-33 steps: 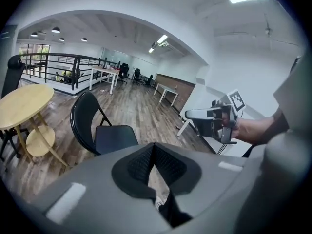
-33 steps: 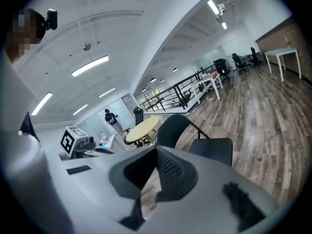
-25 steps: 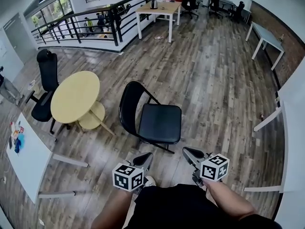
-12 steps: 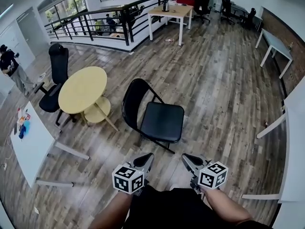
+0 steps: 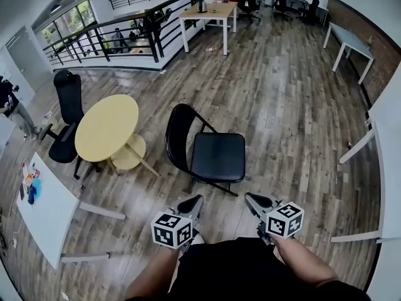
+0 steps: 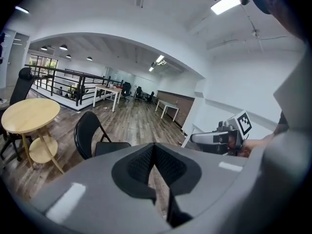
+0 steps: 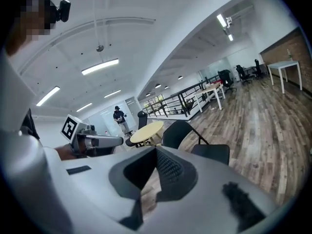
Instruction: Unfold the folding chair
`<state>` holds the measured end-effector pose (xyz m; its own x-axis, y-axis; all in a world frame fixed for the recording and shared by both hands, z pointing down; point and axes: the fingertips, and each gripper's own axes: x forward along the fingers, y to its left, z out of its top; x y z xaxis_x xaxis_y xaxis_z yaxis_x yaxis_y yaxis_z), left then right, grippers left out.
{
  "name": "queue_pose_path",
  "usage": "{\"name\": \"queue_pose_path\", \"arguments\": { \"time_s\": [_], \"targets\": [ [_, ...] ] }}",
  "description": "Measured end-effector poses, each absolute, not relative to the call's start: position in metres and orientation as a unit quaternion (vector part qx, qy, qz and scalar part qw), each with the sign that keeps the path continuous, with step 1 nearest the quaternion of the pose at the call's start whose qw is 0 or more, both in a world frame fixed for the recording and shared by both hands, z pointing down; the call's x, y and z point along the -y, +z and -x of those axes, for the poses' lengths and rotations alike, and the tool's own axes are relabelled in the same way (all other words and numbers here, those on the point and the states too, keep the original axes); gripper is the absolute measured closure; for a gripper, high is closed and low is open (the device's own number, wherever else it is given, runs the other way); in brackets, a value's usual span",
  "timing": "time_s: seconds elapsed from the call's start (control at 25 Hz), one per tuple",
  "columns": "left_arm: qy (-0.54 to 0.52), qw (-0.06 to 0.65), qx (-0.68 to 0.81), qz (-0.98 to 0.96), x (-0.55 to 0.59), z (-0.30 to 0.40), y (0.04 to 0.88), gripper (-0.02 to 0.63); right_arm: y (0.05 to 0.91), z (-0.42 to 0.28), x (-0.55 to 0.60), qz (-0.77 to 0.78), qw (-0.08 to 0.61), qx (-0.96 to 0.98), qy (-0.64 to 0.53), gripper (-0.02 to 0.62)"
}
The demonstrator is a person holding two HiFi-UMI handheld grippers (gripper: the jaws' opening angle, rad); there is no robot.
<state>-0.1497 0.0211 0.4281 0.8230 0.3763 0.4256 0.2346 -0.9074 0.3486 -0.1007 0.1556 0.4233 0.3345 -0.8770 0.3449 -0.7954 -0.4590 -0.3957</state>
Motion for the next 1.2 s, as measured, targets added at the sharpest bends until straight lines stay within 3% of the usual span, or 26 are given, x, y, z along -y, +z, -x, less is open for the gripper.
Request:
{"name": "queue_pose_path", "arguments": {
  "time_s": [0.56, 1.2],
  "targets": [
    [0.256, 0.137, -0.176, -0.941, 0.026, 0.129, 0.429, 0.598, 0.419, 0.092, -0.118, 0.836, 0.075, -0.480, -0.257, 0.591],
    [0.264, 0.129, -0.195, -0.936, 0.006, 0.133, 0.436, 0.598, 0.438, 0.103, -0.133, 0.825, 0.061, -0.484, -0.284, 0.591]
  ]
}}
